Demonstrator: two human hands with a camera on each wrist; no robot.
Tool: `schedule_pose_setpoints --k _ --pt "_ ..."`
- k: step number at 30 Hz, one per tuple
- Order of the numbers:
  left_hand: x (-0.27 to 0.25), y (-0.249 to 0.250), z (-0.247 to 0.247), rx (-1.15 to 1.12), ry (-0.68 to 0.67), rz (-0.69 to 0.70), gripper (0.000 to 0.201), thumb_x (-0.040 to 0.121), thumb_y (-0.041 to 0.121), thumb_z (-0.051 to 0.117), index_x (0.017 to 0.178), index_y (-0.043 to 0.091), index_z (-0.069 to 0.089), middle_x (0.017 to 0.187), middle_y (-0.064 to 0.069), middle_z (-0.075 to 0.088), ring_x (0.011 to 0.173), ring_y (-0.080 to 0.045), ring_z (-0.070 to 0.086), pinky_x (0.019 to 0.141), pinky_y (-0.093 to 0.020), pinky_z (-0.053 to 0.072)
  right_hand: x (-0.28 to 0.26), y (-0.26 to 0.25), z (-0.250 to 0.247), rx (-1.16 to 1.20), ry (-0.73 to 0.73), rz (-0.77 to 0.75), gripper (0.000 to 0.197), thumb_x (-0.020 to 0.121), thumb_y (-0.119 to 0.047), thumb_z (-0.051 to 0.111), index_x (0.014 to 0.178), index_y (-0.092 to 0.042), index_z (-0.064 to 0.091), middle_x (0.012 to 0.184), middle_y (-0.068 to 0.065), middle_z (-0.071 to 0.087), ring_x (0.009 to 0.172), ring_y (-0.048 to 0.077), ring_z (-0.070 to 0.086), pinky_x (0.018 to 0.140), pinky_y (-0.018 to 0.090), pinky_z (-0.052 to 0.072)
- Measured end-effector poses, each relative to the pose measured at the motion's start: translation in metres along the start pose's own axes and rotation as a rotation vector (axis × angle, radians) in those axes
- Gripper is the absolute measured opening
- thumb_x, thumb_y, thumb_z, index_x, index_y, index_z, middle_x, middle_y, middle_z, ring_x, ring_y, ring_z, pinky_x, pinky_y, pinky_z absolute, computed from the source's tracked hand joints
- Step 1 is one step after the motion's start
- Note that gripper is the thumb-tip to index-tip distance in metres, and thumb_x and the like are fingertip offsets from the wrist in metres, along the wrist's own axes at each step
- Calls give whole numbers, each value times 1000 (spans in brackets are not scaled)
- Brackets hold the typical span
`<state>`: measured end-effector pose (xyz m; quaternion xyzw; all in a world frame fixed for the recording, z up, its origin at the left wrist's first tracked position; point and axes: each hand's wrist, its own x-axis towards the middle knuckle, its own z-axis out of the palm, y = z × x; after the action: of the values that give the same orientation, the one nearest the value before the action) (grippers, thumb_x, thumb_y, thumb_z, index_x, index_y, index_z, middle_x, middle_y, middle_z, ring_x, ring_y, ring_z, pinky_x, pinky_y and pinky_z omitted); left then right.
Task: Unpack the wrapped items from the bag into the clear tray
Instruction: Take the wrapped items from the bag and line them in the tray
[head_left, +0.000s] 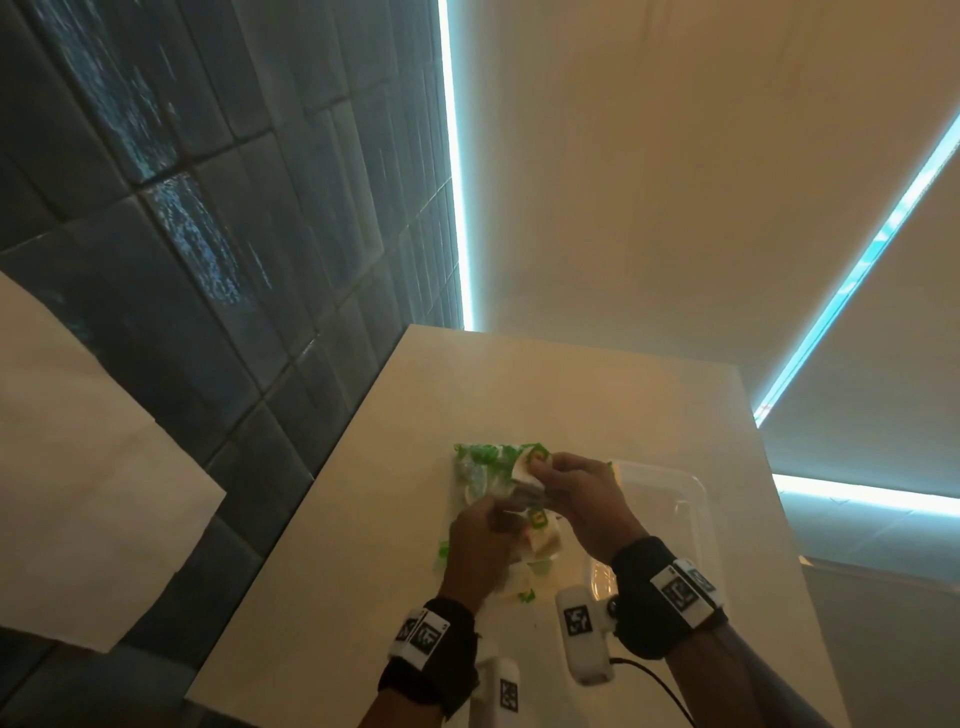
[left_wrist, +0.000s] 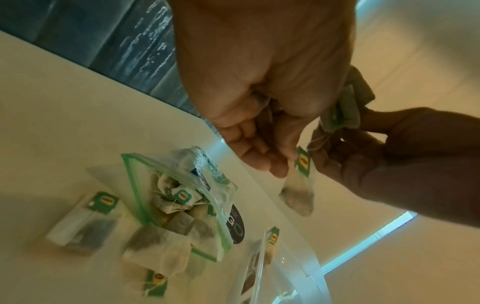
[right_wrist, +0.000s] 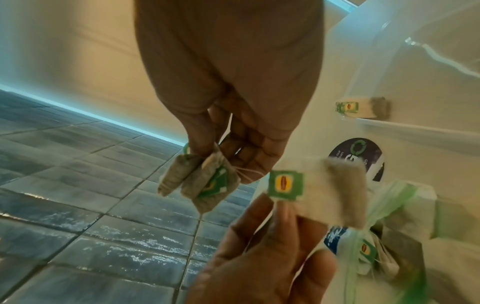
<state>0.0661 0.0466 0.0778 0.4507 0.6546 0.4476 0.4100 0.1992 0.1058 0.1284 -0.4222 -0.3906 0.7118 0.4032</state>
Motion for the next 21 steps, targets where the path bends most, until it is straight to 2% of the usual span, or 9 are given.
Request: schedule_pose_setpoints --k 2,3,6,9,13,17,21 --pt "4 -5 -5 -74 59 -43 15 80 4 73 80 19 71 78 -1 74 75 -13 70 65 -25 57 -1 -1 -4 34 9 -8 27 87 -6 65 100 18 61 88 21 64 86 34 66 70 31 57" --pt "6 -6 -7 -94 92 -56 12 79 7 75 79 19 72 78 -3 75 75 -17 70 66 -28 57 -1 0 -7 37 15 -9 32 85 -7 66 104 18 61 91 22 64 88 35 65 70 31 56" --pt "10 -6 -13 -66 146 -27 11 79 14 76 77 23 72 78 2 74 74 -12 69 66 -22 55 -1 0 -13 -32 -16 55 51 72 -21 73 103 17 58 92 19 60 86 30 58 72 33 45" --pt "12 0 -16 -45 145 21 11 80 14 75 80 24 71 80 3 73 75 -10 69 66 -20 54 -3 -1 -16 -81 -126 197 43 71 -23 73 102 4 61 93 16 60 85 27 56 73 33 44" --pt "19 2 -15 10 105 52 7 85 17 69 90 22 70 87 3 72 82 -13 68 73 -29 59 -3 2 -18 -69 -162 250 35 75 -23 72 100 0 60 97 16 60 88 27 55 75 33 44" --pt "20 5 -14 145 0 91 13 94 15 56 98 20 68 87 8 65 80 -6 61 69 -13 48 -4 -2 -20 96 -139 267 15 81 -18 64 89 -5 61 89 11 64 87 24 60 79 36 46" --pt "17 6 -13 24 -143 58 13 96 17 56 92 22 67 86 3 68 82 -12 65 76 -26 54 -2 0 -23 118 -118 287 20 90 -14 59 106 -2 57 99 13 65 97 28 61 84 39 50"
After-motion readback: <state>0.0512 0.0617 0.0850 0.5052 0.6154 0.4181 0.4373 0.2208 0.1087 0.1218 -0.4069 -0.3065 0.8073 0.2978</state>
